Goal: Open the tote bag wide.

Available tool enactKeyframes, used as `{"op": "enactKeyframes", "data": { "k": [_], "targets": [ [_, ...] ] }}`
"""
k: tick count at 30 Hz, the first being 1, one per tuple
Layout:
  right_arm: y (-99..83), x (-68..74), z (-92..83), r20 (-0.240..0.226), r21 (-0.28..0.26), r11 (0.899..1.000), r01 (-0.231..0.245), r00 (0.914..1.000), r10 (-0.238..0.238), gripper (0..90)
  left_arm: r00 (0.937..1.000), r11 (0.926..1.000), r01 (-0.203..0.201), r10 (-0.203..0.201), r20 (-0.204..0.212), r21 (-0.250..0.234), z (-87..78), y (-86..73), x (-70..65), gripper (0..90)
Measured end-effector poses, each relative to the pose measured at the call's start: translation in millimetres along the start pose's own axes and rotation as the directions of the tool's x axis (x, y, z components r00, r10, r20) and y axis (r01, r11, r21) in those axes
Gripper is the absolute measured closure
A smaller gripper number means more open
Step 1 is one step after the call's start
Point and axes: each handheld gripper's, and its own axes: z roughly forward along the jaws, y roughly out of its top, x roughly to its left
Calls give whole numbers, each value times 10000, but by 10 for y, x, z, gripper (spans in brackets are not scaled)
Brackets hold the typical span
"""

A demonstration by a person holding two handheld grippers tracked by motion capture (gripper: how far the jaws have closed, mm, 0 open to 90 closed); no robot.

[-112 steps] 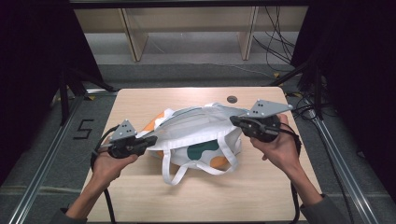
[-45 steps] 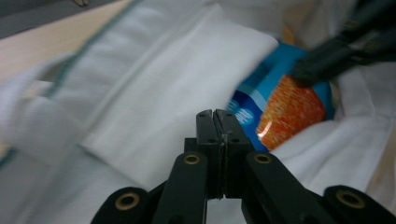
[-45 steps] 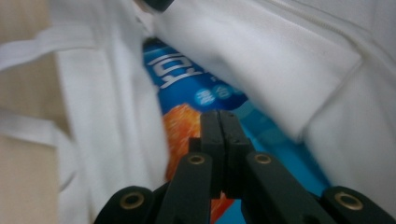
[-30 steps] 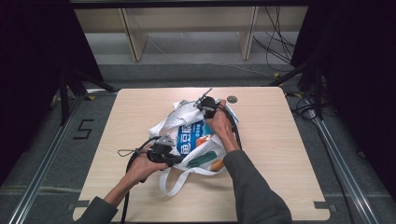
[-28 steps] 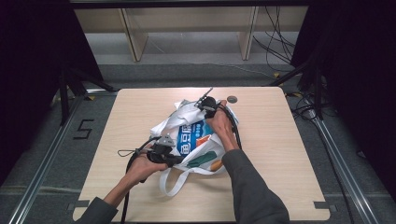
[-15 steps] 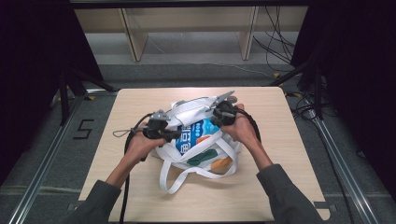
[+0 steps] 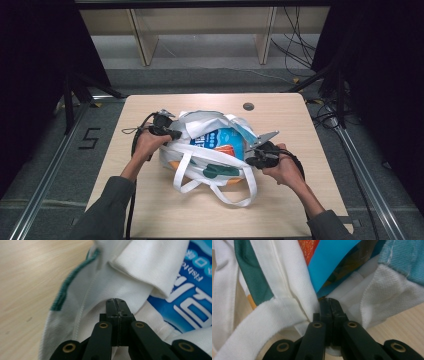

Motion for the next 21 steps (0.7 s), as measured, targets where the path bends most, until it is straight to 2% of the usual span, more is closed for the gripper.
{"op": "enactKeyframes", "data": {
  "k": [1, 2, 3, 5, 6, 7, 8, 9, 10, 11, 12, 13, 14, 15, 16, 17, 18, 19, 20, 21],
  "targets": [
    [68, 39, -53, 80, 351, 9992, -196, 9998, 193, 900, 10000, 9999, -96, 96, -6, -55, -35, 17, -36, 893],
    [104, 34, -88, 178, 32, 10000, -27, 9998, 27, 900, 9992, 9991, -116, 132, 372, -411, -132, 27, -92, 891],
    [154, 41, -148, 215, -153, 9999, -53, 9998, 56, 900, 9986, 9982, -228, 255, 466, -556, -174, 27, -136, 889],
    [258, 14, -215, 421, -1053, 9941, 243, 9989, -200, 900, 9967, 9955, -296, 362, 724, -899, -210, 19, -224, 882],
    [337, -8, -249, 564, -1359, 9901, 347, 9980, -272, 900, 9967, 9955, -296, 362, 724, -899, -210, 19, -224, 881],
    [337, -8, -249, 564, -1359, 9901, 347, 9980, -272, 900, 9935, 9945, -379, 479, 1030, -972, -221, 11, -288, 881],
    [446, -55, -254, 898, -1583, 9864, 445, 9955, -305, 900, 9914, 9944, -519, 624, 1153, -919, -219, 2, -340, 879],
    [534, -89, -233, 1043, -1674, 9848, 457, 9941, -284, 900, 9888, 9940, -702, 805, 1260, -840, -218, -14, -378, 877],
    [700, -180, -135, 1093, -1639, 9856, 411, 9937, -233, 900, 9823, 9944, -717, 839, 1674, -779, -197, -67, -451, 877],
    [775, -221, -62, 1107, -1512, 9880, 324, 9937, -157, 900, 9799, 9943, -759, 883, 1791, -750, -193, -94, -480, 877],
    [775, -221, -62, 1107, -1512, 9880, 324, 9937, -157, 900, 9799, 9943, -759, 883, 1791, -750, -193, -94, -480, 878],
    [904, -303, 113, 1335, -1121, 9934, 251, 9910, -100, 900, 9722, 9925, -1100, 1186, 2017, -535, -191, -194, -562, 877],
    [951, -353, 196, 1505, -787, 9965, 270, 9885, -149, 900, 9722, 9925, -1100, 1186, 2017, -535, -191, -194, -562, 878],
    [951, -353, 196, 1505, -787, 9965, 270, 9885, -149, 900, 9671, 9925, -1113, 1200, 2241, -511, -195, -250, -602, 878],
    [1009, -493, 363, 1948, -249, 9997, 30, 9808, 19, 900, 9545, 9863, -1633, 1640, 2492, -235, -208, -368, -670, 883],
    [1022, -565, 430, 2112, 76, 9999, -118, 9774, 99, 900, 9495, 9806, -1956, 1916, 2486, -86, -218, -411, -697, 890],
    [1022, -565, 430, 2112, 76, 9999, -118, 9774, 99, 900, 9495, 9806, -1956, 1916, 2486, -86, -218, -411, -697, 893],
    [1004, -690, 592, 2363, 549, 9972, -500, 9710, 356, 900, 9428, 9716, -2366, 2314, 2398, -74, -219, -518, -772, 894],
    [1004, -690, 592, 2363, 549, 9972, -500, 9710, 356, 900, 9428, 9716, -2366, 2314, 2398, -74, -219, -518, -772, 894],
    [985, -731, 661, 2330, 693, 9956, -629, 9714, 451, 900, 9467, 9738, -2259, 2258, 2296, -262, -210, -542, -794, 894]
  ]
}}
